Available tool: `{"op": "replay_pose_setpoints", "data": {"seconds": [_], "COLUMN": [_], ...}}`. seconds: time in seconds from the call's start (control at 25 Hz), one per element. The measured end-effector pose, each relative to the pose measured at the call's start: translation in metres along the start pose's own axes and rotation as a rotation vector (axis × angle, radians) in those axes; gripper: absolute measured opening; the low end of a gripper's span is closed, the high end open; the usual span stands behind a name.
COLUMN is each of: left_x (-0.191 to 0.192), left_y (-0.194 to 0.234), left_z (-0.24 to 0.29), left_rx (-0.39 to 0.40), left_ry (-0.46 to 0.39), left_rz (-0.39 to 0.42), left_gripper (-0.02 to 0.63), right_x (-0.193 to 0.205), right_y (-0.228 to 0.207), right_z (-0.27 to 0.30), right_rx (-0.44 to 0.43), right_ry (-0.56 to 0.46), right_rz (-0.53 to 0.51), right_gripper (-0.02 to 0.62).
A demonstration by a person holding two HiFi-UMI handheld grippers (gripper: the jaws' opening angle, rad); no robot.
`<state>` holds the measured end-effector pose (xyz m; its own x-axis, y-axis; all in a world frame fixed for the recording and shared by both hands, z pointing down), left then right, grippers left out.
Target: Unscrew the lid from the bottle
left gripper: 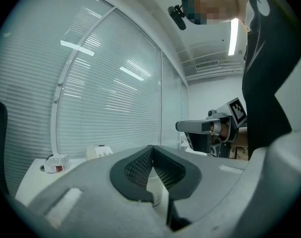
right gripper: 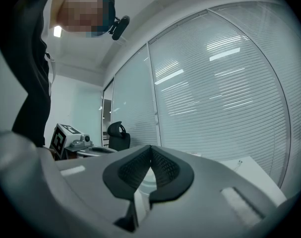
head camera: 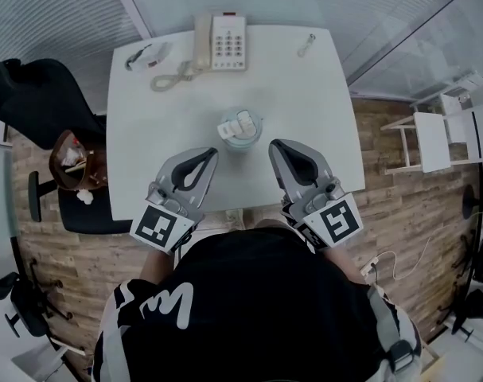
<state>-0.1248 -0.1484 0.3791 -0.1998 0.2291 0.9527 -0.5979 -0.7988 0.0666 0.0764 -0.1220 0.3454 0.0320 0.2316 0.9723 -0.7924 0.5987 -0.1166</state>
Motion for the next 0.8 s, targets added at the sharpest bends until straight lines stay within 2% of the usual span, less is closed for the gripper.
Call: {"op": "replay_pose_setpoints", "data": {"seconds": [0.36,0.6,0.8], "left_x": [0.002,0.002,0.005], "left_y": [0.007,0.004,-0.002], "left_z": [0.005,-0.001,-0.002], "left_rx": [-0.018,-0.06,-0.091], "left_ry": [0.007,0.011,0.025], "left_rz": [-0.016,-0.055,-0.046], "left_gripper": [0.001,0.002,0.002], "right_x": [-0.002,-0.01,-0.006], "right_y": [-0.01,-0.008,-0.009], "right_z": [0.007,0.011,0.011], "right_rx": [-0.016,-0.095,-0.127], "right_ry": [0.024,0.029,0.037], "right_rz": [0.005,-0.056,-0.059], "right_gripper": [0.0,0.0,0.002]}}
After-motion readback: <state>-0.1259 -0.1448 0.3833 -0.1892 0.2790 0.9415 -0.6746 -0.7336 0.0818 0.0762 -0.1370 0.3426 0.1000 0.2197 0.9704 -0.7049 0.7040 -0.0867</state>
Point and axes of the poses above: the fingertips, and each gripper's own axes: z forward along the fingers, y to its left, x out of its underside, the point moved 8 cm from there along -z, backward along the fingers, and after that the axes turned 12 degrees about y, right-handed, at the moved point
